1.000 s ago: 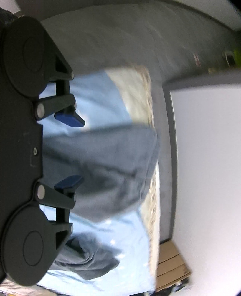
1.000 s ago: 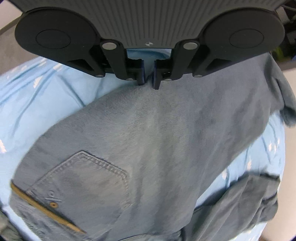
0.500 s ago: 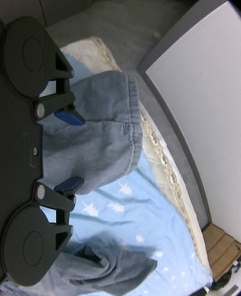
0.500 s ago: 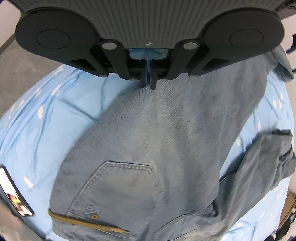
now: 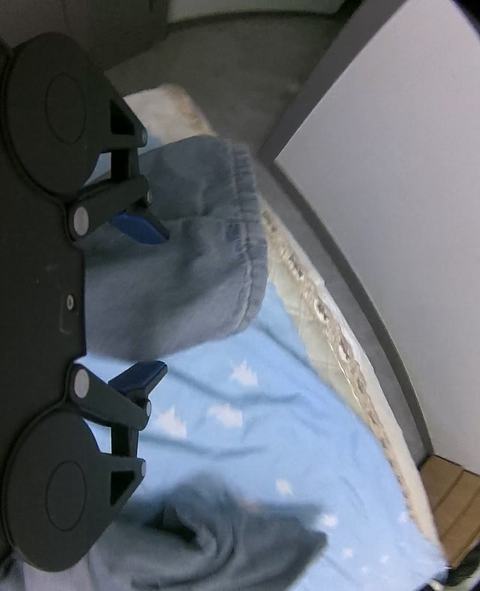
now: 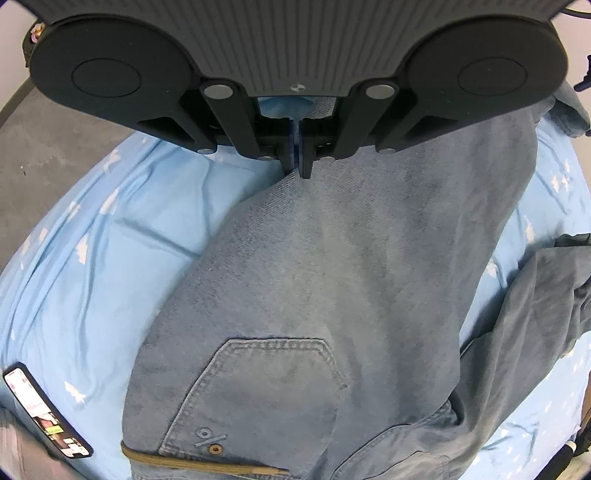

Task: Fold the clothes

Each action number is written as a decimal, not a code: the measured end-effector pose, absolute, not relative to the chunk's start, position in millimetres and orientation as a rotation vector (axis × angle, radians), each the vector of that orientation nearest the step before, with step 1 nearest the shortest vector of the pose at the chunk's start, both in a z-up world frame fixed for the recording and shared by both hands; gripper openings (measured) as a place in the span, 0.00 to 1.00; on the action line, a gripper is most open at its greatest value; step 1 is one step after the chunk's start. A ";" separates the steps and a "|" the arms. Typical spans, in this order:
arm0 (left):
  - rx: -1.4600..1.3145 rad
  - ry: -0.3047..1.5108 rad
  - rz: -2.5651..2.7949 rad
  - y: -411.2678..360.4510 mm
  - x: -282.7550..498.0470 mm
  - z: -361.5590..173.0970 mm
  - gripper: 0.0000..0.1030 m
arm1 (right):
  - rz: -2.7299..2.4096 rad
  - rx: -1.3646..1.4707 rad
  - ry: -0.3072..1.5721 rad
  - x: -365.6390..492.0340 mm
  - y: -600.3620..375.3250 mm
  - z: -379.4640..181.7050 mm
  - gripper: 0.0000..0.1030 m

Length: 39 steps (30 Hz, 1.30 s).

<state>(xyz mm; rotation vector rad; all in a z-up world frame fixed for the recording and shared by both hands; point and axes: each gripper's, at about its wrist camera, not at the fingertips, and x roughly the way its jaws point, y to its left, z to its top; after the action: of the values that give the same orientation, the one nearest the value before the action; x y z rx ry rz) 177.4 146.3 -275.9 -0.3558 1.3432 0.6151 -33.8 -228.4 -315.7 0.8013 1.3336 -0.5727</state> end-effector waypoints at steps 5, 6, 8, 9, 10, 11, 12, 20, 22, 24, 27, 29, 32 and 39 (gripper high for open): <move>-0.269 1.356 0.568 139.5 187.3 -288.0 0.38 | -0.579 0.828 1.325 -37.5 -230.5 -316.5 0.01; -0.260 1.344 0.560 138.4 187.3 -285.3 0.24 | -0.576 0.830 1.324 -37.9 -231.1 -316.8 0.01; -0.270 1.317 0.556 140.0 184.2 -276.8 0.08 | -0.567 0.835 1.322 -39.9 -232.1 -314.9 0.01; -0.277 1.304 0.555 141.1 182.5 -272.4 0.06 | -0.560 0.838 1.322 -40.3 -233.0 -315.3 0.01; -0.292 1.287 0.554 143.1 180.3 -265.8 0.05 | -0.554 0.842 1.322 -40.6 -233.9 -315.9 0.01; -0.307 1.265 0.548 144.5 177.5 -257.2 0.05 | -0.547 0.847 1.322 -41.0 -234.7 -316.7 0.01; -0.322 1.242 0.540 145.5 174.5 -248.1 0.05 | -0.540 0.854 1.322 -41.3 -235.6 -317.5 0.01; -0.516 0.987 0.303 130.4 144.0 -134.2 0.04 | -0.455 0.885 1.317 -38.6 -245.4 -321.1 0.01; -0.597 0.918 0.227 129.1 135.1 -109.0 0.03 | -0.434 0.893 1.316 -37.7 -248.0 -321.8 0.01; -0.658 0.848 0.190 132.9 125.6 -94.5 0.03 | -0.413 0.898 1.314 -36.6 -250.6 -322.1 0.01; -0.734 0.775 0.201 156.2 107.3 -95.8 0.03 | -0.390 0.886 1.315 -33.5 -252.6 -320.7 0.01; -0.782 0.746 0.230 175.3 94.1 -103.5 0.03 | -0.372 0.859 1.322 -31.3 -253.3 -317.6 0.01; -0.879 0.750 0.324 218.4 67.7 -140.6 0.03 | -0.352 0.810 1.348 -28.4 -246.3 -317.8 0.01; -1.210 0.796 0.614 317.7 -18.8 -258.9 0.04 | -0.339 0.700 1.431 -27.6 -231.1 -327.5 0.01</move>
<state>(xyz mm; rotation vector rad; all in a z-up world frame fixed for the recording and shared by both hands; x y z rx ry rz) -18.8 317.7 -258.9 -1.2098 0.7960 0.6143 -27.6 -231.1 -327.5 0.6998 1.4307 -0.3394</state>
